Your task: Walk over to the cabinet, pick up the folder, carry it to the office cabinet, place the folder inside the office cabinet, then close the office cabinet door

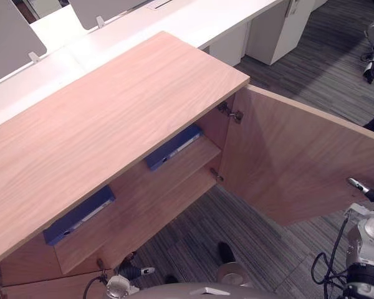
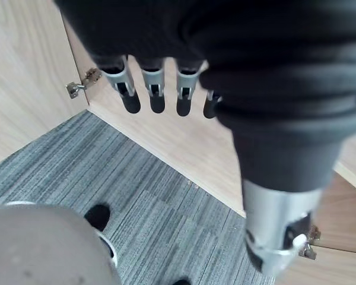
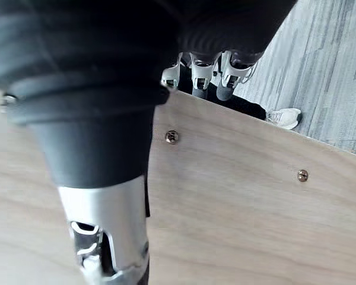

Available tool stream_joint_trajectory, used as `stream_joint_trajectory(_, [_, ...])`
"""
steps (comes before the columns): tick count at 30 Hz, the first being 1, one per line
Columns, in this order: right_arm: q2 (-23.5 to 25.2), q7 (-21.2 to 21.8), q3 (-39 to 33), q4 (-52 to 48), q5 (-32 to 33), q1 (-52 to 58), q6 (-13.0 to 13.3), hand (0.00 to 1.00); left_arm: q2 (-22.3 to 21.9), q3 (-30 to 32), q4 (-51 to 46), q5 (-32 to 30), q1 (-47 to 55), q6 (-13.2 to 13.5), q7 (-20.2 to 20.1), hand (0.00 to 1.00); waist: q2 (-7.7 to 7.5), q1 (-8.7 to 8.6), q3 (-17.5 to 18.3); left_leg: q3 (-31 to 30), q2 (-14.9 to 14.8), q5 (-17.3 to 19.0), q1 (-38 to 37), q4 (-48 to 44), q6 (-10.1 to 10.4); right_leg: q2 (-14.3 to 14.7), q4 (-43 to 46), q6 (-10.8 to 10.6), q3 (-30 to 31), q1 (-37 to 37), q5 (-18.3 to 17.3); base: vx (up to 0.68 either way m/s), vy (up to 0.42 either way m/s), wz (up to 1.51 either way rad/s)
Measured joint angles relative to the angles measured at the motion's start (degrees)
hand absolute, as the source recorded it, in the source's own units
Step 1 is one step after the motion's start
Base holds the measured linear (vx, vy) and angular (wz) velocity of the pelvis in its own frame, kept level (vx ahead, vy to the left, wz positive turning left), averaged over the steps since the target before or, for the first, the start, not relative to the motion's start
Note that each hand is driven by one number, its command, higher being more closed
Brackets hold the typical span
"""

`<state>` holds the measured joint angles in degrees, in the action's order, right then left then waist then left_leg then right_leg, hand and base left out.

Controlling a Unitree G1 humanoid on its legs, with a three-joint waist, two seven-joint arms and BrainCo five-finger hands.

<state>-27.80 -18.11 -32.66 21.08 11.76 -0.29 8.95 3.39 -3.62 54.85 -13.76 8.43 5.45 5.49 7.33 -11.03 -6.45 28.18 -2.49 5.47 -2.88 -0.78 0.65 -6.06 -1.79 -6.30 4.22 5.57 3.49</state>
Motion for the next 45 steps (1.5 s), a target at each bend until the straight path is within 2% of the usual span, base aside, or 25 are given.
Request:
stream_joint_trajectory(7, [10.1,0.0,2.9,-13.5,-2.7,8.7,-0.2,0.0,1.1,0.0,0.0,-0.1,-1.4,-0.1,0.1,0.0,-2.88,-0.33,-0.8,-2.7,-0.2,-0.6,0.2,-0.1,-0.1,0.8,-1.6,0.0,1.3,0.3,1.6,-0.09,-0.07,-0.12])
stream_joint_trajectory(10, [13.6,0.2,9.0,-19.3,-4.2,13.8,-0.2,0.0,2.2,0.0,0.9,-0.4,-2.1,-0.5,0.1,0.0,-4.39,-0.63,-0.7,-2.5,-0.3,-0.4,-0.2,-0.2,0.2,1.6,-1.8,0.1,4.5,1.2,2.7,-0.08,-0.055,-0.53])
stream_joint_trajectory(13, [17.6,1.3,16.4,-24.6,-8.0,19.8,-0.2,0.0,3.8,0.0,2.1,-1.5,-3.1,-0.5,0.3,0.0,-7.0,-0.87,-0.4,-0.5,-1.1,0.7,-0.2,-2.0,0.8,2.6,-1.7,0.3,7.8,2.5,3.9,-0.11,-0.066,-0.6])
stream_joint_trajectory(16, [19.2,2.6,21.5,-27.3,-10.1,23.4,0.0,0.0,3.7,0.0,3.4,-2.8,-3.7,-0.9,0.3,0.0,-8.18,-1.19,-0.4,1.5,-1.8,1.9,-0.3,-4.3,1.2,3.2,-1.5,0.7,9.6,2.7,4.4,-0.09,-0.055,-0.38])
stream_joint_trajectory(20, [19.4,4.1,28.2,-27.4,-13.3,26.1,0.8,0.0,3.8,0.0,5.1,-4.4,-4.6,-1.3,0.4,0.0,-8.62,-1.21,-0.4,3.3,-2.4,3.0,-1.3,-5.7,1.6,3.6,-0.6,1.3,10.8,2.7,4.6,-0.09,-0.056,-0.31])
stream_joint_trajectory(23, [17.4,6.7,33.1,-27.5,-15.5,26.9,0.8,0.0,4.5,-0.8,5.6,-5.3,-5.7,-1.4,0.4,0.0,-9.29,-0.83,-0.4,3.2,-2.6,3.4,-1.5,-6.4,1.7,3.9,0.4,2.0,10.7,2.6,4.5,-0.09,-0.056,-0.14])
stream_joint_trajectory(28, [8.9,14.0,48.8,-32.2,-24.3,24.6,1.0,0.0,6.2,-3.4,7.1,-6.8,-7.8,-1.8,0.4,0.0,-12.16,1.7,-0.1,0.8,-3.0,3.3,-2.3,-7.0,1.7,4.2,1.9,3.7,8.7,1.6,4.3,-0.08,-0.044,-0.04])
stream_joint_trajectory(31, [8.2,16.1,53.9,-32.1,-25.7,21.6,1.1,0.0,6.3,-4.5,7.0,-6.8,-7.7,-1.8,0.5,0.0,-13.37,3.14,0.8,-1.9,-3.0,3.0,-2.6,-6.9,1.8,4.1,2.6,4.5,6.4,0.4,3.5,-0.04,-0.029,0.33])
stream_joint_trajectory(36, [6.3,16.8,57.6,-32.2,-25.6,15.1,1.7,0.0,6.8,-4.5,6.6,-6.7,-7.6,-1.9,1.5,0.0,-14.14,5.54,1.7,-5.2,-2.5,2.3,-3.4,-6.0,1.7,3.0,3.1,4.5,3.0,-1.6,2.5,-0.01,0.022,0.37])
stream_joint_trajectory(40, [6.0,17.3,60.0,-31.3,-25.5,11.6,2.1,0.0,7.5,-4.1,6.6,-6.4,-7.0,-1.9,1.9,0.0,-13.95,7.59,2.2,-8.3,-1.8,1.8,-3.2,-4.8,1.1,1.9,3.2,3.8,-0.1,-2.5,1.4,0.05,0.049,0.4])
stream_joint_trajectory(45, [5.8,17.8,60.6,-26.7,-24.4,8.2,2.1,0.0,7.8,-2.6,6.6,-5.2,-6.4,-1.9,2.0,0.0,-13.8,8.0,2.4,-10.9,-0.9,1.1,-2.4,-3.9,0.1,0.9,3.1,2.6,-2.4,-2.8,0.8,0.05,0.038,0.28])
